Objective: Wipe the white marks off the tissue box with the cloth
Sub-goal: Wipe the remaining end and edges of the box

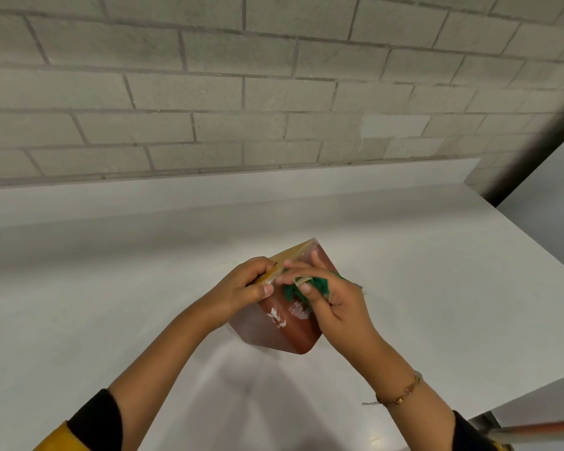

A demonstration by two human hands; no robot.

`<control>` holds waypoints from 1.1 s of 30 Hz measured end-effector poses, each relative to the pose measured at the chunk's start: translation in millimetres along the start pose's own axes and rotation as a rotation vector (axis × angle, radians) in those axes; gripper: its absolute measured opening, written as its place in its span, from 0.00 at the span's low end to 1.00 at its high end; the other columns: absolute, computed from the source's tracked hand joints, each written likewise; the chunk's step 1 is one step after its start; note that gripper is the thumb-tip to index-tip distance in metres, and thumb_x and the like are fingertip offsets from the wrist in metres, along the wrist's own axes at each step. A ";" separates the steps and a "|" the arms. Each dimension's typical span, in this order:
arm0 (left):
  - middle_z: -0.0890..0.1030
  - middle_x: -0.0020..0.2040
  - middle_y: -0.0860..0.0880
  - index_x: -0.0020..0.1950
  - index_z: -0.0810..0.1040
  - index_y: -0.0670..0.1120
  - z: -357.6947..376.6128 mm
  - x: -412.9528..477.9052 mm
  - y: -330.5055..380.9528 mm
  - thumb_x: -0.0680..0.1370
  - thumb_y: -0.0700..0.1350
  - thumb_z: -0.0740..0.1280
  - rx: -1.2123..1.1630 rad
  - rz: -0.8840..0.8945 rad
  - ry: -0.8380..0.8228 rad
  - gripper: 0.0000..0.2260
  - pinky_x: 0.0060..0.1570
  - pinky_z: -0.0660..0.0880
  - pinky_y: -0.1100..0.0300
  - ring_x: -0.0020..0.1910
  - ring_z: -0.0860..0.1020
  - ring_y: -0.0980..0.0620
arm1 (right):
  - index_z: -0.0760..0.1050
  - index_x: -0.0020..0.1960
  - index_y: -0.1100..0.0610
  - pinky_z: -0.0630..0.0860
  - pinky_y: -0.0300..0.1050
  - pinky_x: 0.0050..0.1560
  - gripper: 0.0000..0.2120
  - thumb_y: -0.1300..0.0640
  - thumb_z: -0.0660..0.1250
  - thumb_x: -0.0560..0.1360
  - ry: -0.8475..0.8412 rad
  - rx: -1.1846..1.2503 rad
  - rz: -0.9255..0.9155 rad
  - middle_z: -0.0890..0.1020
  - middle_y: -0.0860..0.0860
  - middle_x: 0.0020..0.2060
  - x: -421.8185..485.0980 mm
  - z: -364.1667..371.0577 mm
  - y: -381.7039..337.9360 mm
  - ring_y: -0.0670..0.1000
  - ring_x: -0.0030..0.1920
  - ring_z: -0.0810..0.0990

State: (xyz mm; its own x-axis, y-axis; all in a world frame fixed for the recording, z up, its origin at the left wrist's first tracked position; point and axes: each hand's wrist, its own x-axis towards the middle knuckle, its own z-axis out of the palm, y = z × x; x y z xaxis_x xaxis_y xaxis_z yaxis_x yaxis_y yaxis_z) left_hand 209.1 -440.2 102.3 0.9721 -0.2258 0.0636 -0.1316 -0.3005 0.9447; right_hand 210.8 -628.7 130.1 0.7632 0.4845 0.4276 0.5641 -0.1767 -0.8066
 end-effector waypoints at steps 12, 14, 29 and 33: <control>0.76 0.51 0.42 0.52 0.75 0.41 3.1 -1.2 -2.9 0.65 0.64 0.60 -0.020 -0.050 -0.004 0.29 0.47 0.70 0.58 0.51 0.76 0.45 | 0.74 0.60 0.47 0.61 0.35 0.70 0.14 0.61 0.58 0.79 0.305 -0.131 0.074 0.74 0.24 0.57 -18.1 -7.7 21.0 0.31 0.65 0.66; 0.76 0.51 0.43 0.52 0.75 0.42 4.1 -0.9 -2.6 0.64 0.63 0.60 -0.026 -0.052 -0.005 0.29 0.47 0.71 0.59 0.49 0.76 0.48 | 0.74 0.60 0.48 0.58 0.35 0.71 0.12 0.59 0.58 0.80 0.333 -0.186 0.059 0.74 0.28 0.59 -22.1 -0.8 24.2 0.34 0.67 0.67; 0.77 0.46 0.52 0.51 0.76 0.45 0.7 0.7 -0.6 0.61 0.61 0.60 -0.106 -0.101 0.014 0.26 0.42 0.71 0.69 0.44 0.77 0.58 | 0.77 0.55 0.39 0.75 0.37 0.59 0.11 0.50 0.59 0.80 0.427 0.027 0.201 0.82 0.37 0.54 -18.4 -13.9 7.4 0.40 0.58 0.78; 0.77 0.47 0.51 0.52 0.75 0.44 4.4 -1.2 -0.8 0.63 0.62 0.60 -0.081 -0.101 0.004 0.27 0.44 0.71 0.64 0.45 0.77 0.55 | 0.76 0.60 0.42 0.72 0.46 0.65 0.13 0.49 0.57 0.79 0.405 -0.100 0.331 0.77 0.41 0.62 -10.0 -2.6 14.4 0.44 0.68 0.70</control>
State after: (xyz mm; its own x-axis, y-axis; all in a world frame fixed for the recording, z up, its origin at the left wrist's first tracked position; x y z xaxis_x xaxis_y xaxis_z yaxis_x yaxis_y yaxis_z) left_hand 207.2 -443.8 100.0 0.9805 -0.1940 -0.0322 -0.0167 -0.2454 0.9693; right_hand 212.0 -638.4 115.3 0.9547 0.0231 0.2966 0.2852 -0.3548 -0.8904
